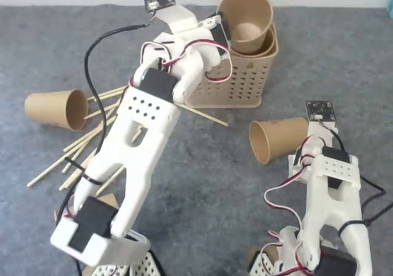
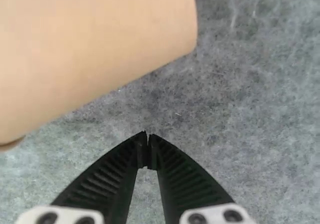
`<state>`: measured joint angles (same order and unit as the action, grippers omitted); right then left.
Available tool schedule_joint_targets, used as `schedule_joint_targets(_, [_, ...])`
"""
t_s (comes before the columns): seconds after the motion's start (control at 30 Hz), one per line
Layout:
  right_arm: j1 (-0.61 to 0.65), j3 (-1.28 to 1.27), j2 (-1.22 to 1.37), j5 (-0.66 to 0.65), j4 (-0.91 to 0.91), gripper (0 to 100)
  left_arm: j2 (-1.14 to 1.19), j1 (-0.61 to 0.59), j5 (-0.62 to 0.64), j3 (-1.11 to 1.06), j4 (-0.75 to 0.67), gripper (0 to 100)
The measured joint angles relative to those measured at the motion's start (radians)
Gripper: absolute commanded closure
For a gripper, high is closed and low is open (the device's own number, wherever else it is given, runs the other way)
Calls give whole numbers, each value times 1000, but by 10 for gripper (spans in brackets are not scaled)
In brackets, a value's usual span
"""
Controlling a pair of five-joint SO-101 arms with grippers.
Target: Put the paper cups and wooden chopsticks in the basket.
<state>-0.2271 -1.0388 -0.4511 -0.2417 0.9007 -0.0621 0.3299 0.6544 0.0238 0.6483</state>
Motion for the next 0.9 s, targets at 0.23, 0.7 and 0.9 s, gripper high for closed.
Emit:
schedule_joint_targets(0.23, [0,0,0,0,0,990,-15,-2,-2,2,2,988])
schedule_joint_targets(0.7, [0,0,0,0,0,990,-15,-2,-6,23,41,776])
schedule_joint_targets(0.9, [0,0,0,0,0,990,-34,-21,-57,167,273,775])
